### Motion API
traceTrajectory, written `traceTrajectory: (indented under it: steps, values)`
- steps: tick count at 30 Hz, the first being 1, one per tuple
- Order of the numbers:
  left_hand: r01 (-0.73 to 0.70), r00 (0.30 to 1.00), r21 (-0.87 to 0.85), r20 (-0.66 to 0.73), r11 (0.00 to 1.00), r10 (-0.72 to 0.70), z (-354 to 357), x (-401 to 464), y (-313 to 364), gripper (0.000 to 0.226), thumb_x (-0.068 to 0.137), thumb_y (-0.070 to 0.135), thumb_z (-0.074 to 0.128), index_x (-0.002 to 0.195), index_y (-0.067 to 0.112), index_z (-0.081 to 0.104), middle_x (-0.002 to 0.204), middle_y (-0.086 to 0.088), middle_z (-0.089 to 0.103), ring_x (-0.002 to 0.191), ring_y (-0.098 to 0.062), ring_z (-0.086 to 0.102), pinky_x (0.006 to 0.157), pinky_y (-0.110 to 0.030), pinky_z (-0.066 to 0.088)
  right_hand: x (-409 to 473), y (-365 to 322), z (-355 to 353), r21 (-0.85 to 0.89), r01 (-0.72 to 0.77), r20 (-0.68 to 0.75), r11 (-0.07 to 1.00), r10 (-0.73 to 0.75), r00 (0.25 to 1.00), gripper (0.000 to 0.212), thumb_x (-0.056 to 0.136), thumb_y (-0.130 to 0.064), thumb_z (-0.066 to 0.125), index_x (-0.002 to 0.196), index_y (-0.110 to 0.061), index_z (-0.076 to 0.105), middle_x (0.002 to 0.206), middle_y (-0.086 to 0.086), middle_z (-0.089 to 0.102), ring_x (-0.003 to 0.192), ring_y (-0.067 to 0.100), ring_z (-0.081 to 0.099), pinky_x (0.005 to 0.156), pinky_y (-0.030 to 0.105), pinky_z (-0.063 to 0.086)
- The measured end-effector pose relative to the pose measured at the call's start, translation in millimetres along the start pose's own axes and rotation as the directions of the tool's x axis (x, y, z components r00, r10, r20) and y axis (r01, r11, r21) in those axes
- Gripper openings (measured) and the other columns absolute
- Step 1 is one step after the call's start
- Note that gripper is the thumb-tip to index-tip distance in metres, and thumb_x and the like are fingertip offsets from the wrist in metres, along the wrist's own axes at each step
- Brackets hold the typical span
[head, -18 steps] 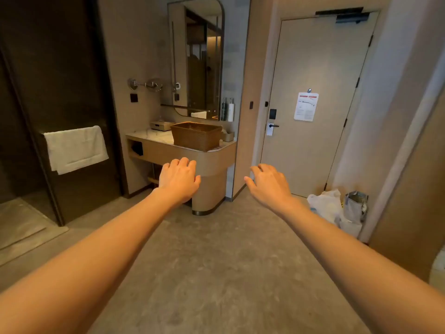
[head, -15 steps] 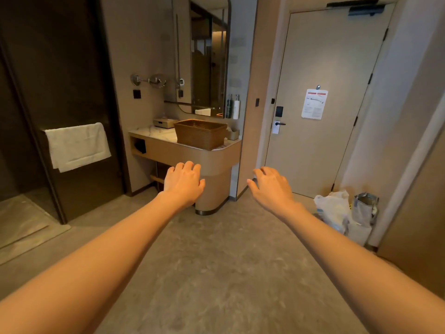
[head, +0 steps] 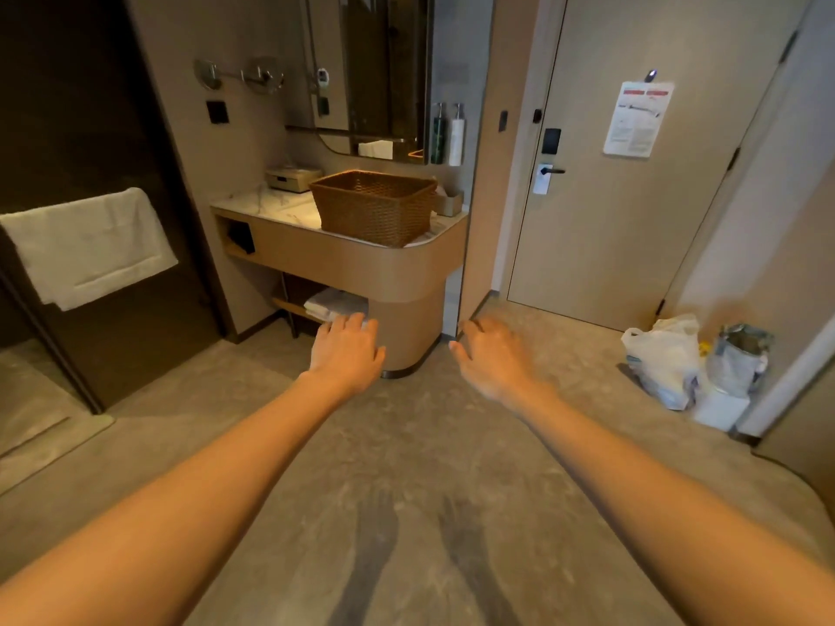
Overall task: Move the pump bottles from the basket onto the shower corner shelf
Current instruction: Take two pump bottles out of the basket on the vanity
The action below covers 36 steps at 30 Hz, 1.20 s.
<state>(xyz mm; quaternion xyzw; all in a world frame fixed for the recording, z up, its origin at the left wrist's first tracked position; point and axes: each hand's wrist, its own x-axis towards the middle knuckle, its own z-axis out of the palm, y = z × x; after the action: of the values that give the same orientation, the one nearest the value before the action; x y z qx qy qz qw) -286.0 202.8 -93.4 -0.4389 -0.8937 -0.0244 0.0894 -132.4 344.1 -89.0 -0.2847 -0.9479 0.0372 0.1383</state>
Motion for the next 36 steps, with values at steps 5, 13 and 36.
traceTrajectory:
  steps: [5,13,36]
  values:
    - [0.055,0.998,-0.014,0.041,0.998,-0.054,40.7,99.8,-20.5,0.05,0.094,0.038,0.039,0.137,0.013,0.04,0.141,-0.01,0.044,0.13,-0.031,0.038,0.103,-0.045,0.036,103.0,28.0,41.1,-0.04,0.043,0.032,0.998,-0.042,0.999,0.046,0.097,-0.038,0.037,0.13,-0.009,0.049,0.13,0.013,0.053,0.124,0.03,0.042,0.096,0.042,0.039]
    - [0.082,0.994,0.013,-0.075,0.997,-0.081,36.3,283.1,-56.8,0.046,0.092,0.034,0.04,0.132,0.013,0.044,0.134,-0.01,0.05,0.123,-0.03,0.044,0.097,-0.043,0.04,297.3,78.1,56.0,0.021,0.075,-0.006,0.997,-0.075,0.997,0.043,0.097,-0.036,0.037,0.132,-0.012,0.047,0.133,0.012,0.052,0.126,0.03,0.042,0.099,0.044,0.04]
    - [0.01,0.989,-0.125,-0.145,0.992,-0.028,130.6,707.2,-208.4,0.038,0.092,0.026,0.044,0.127,0.012,0.047,0.13,-0.01,0.053,0.118,-0.026,0.049,0.098,-0.042,0.042,748.6,59.2,180.0,0.18,0.145,-0.061,0.973,-0.136,0.989,0.04,0.096,-0.031,0.04,0.132,-0.015,0.046,0.131,0.011,0.053,0.123,0.03,0.045,0.1,0.043,0.04]
